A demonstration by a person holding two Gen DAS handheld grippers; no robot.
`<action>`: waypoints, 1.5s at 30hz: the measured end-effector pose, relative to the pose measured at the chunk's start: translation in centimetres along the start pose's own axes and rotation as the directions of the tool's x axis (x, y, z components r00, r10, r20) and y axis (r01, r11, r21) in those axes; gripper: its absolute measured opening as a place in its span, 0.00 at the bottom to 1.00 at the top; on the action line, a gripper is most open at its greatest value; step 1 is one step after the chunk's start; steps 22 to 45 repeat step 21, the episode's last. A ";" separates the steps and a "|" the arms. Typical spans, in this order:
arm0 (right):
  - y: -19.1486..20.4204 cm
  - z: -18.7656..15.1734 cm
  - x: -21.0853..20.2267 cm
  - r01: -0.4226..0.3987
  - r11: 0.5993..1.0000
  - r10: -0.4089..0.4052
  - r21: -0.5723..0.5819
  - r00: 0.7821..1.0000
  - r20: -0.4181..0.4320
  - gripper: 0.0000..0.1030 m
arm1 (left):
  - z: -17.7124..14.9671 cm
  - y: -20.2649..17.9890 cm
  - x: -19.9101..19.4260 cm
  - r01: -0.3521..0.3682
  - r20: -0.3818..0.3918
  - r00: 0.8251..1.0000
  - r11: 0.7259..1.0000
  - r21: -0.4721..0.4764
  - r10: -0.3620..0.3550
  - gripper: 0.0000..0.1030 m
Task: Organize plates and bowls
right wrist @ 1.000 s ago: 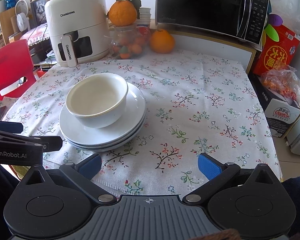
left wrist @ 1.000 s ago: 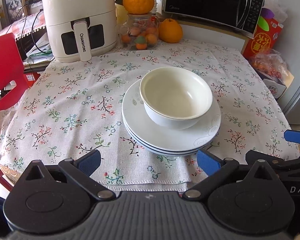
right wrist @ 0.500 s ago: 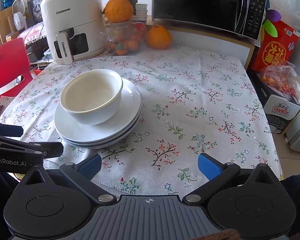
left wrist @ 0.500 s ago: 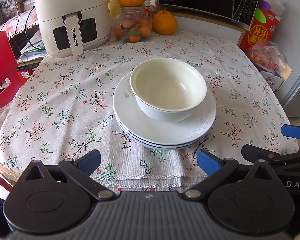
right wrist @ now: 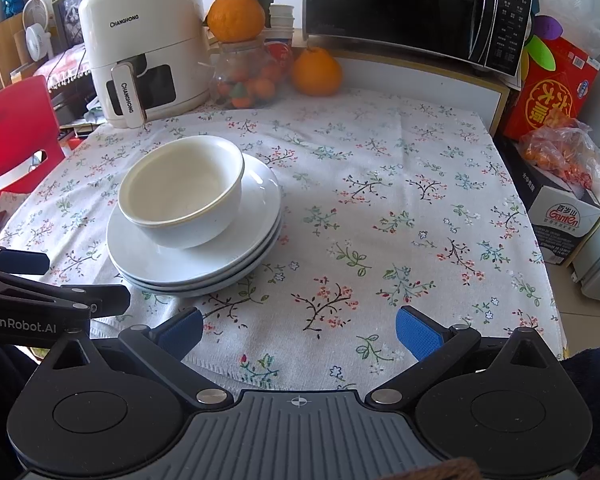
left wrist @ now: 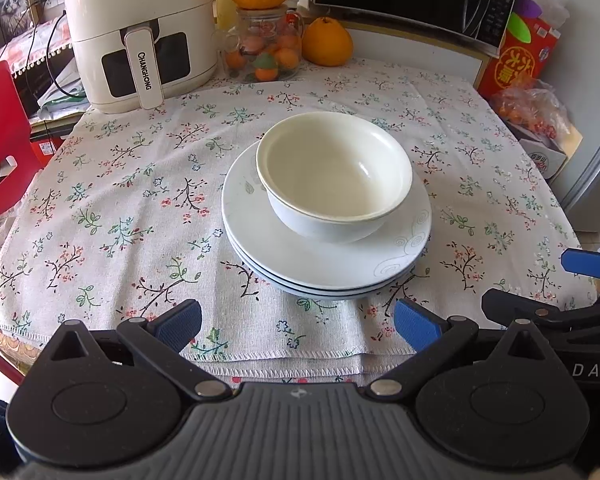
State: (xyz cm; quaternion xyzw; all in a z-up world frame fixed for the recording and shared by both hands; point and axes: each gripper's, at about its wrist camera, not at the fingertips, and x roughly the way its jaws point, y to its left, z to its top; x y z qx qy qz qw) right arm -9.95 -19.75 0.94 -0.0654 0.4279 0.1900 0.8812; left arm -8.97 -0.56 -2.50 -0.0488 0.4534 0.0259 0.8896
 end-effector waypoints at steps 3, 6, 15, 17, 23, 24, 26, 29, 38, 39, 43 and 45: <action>0.0 0.0 0.0 -0.001 1.000 0.001 0.001 1.000 -0.001 1.00 | 0.0 -0.1 0.0 -0.002 0.002 1.000 1.000 0.001 0.002 1.00; 0.0 0.0 0.1 0.002 1.000 -0.002 -0.002 1.000 -0.002 1.00 | 0.0 -0.2 0.0 -0.010 0.009 1.000 1.000 0.010 0.010 1.00; 0.0 0.0 0.1 0.002 1.000 -0.002 -0.002 1.000 -0.004 1.00 | 0.0 -0.3 0.0 -0.016 0.001 1.000 1.000 0.012 0.016 0.99; 0.0 0.0 0.1 0.001 1.000 -0.001 -0.003 1.000 -0.005 1.00 | 0.0 -0.2 0.0 -0.015 -0.002 1.000 1.000 0.012 0.015 0.99; 0.0 0.0 0.2 0.003 1.000 -0.003 -0.004 1.000 -0.006 1.00 | 0.1 -0.1 0.2 -0.010 -0.008 1.000 1.000 0.010 0.010 0.99; 0.0 0.0 0.2 0.003 1.000 -0.003 -0.004 1.000 -0.006 1.00 | 0.1 -0.1 0.2 -0.010 -0.008 1.000 1.000 0.010 0.010 0.99; 0.0 0.0 0.2 0.003 1.000 -0.003 -0.004 1.000 -0.006 1.00 | 0.1 -0.1 0.2 -0.010 -0.008 1.000 1.000 0.010 0.010 0.99; 0.0 0.0 0.2 0.003 1.000 -0.003 -0.004 1.000 -0.006 1.00 | 0.1 -0.1 0.2 -0.010 -0.008 1.000 1.000 0.010 0.010 0.99; 0.0 0.0 0.2 0.003 1.000 -0.003 -0.004 1.000 -0.006 1.00 | 0.1 -0.1 0.2 -0.010 -0.008 1.000 1.000 0.010 0.010 0.99; 0.0 0.0 0.2 0.003 1.000 -0.003 -0.004 1.000 -0.006 1.00 | 0.1 -0.1 0.2 -0.010 -0.008 1.000 1.000 0.010 0.010 0.99; 0.0 0.0 0.2 0.003 1.000 -0.003 -0.004 1.000 -0.006 1.00 | 0.1 -0.1 0.2 -0.010 -0.008 1.000 1.000 0.010 0.010 0.99; 0.0 0.0 0.2 0.003 1.000 -0.003 -0.004 1.000 -0.006 1.00 | 0.1 -0.1 0.2 -0.010 -0.008 1.000 1.000 0.010 0.010 0.99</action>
